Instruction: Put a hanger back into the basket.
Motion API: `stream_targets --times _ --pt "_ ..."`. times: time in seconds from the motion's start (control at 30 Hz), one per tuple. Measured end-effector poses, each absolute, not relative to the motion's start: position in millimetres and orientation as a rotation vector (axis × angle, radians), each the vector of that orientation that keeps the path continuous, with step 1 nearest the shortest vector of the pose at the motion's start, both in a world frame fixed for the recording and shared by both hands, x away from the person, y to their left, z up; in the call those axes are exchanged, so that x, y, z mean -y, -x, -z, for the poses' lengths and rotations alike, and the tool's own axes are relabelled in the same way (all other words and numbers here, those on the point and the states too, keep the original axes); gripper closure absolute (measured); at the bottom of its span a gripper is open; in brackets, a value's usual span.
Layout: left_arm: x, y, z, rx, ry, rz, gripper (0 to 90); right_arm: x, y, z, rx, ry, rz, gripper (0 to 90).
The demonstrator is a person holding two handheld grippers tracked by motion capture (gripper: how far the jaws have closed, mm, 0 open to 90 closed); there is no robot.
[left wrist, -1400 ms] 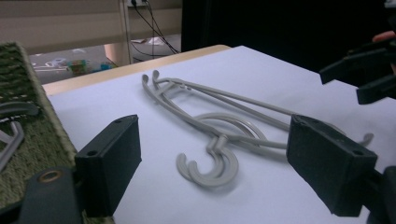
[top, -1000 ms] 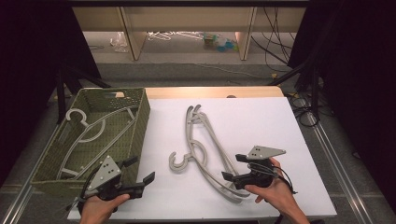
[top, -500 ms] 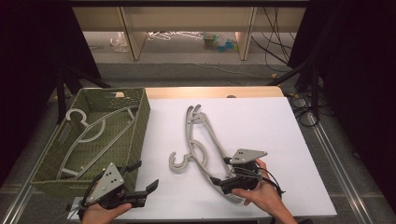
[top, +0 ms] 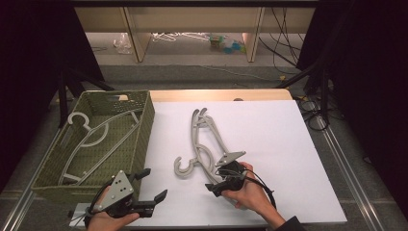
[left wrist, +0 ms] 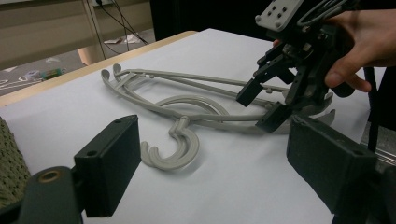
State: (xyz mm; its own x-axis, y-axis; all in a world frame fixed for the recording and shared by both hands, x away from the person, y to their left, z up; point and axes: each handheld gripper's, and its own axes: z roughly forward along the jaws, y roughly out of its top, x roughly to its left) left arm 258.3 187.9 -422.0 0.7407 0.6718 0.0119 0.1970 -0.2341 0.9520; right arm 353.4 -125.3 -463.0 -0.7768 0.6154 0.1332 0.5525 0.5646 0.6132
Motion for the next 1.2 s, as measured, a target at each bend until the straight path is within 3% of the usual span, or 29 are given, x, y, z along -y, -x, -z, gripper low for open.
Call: stream_targets --times 0.7,1.2 --pt "-187 -260 425 -0.681 -1.808 -0.488 17.5 121 -378 475 -2.806 -1.109 -0.967 74.5" --pt "-189 -261 425 -0.668 -1.819 -0.492 17.6 126 -371 448 -2.84 -0.972 -0.962 82.1"
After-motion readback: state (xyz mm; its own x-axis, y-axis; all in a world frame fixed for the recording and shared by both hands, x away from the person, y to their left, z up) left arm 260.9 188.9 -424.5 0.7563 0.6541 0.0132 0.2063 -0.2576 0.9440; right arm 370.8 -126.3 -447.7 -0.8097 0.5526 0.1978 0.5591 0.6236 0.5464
